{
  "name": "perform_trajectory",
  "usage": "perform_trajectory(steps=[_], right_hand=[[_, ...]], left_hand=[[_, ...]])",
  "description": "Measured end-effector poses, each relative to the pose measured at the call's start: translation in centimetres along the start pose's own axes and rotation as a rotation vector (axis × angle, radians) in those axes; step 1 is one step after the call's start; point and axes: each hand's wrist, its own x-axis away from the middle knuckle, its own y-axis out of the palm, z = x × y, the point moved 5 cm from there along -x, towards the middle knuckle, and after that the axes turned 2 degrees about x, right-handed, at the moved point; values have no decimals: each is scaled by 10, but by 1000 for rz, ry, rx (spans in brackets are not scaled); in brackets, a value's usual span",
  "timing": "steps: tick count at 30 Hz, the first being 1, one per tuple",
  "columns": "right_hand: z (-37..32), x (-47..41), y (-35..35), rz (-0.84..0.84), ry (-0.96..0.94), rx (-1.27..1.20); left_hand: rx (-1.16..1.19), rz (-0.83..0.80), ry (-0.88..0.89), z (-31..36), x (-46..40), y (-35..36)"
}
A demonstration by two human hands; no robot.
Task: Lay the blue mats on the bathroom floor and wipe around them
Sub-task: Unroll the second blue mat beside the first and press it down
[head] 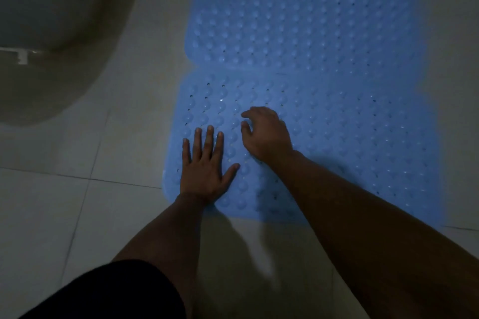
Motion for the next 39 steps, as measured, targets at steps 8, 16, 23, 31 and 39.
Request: perform_trajectory(steps=[8,16,23,31,39], right_hand=[[3,-3,13,116,-178,157],[-1,3,15,52,-200,159],[-51,-11,-10,-492,-45,307],[-128,35,106,-418,-238,336],[-129,63,160,-323,-237,466]], left_hand=[[15,19,-7,3,1,0],[70,-35,-12,1,1,0],[328,-34,-145,-41,-28,-67],[126,144,-375,-141,-9,-82],[117,158,-401,-169,-1,-57]])
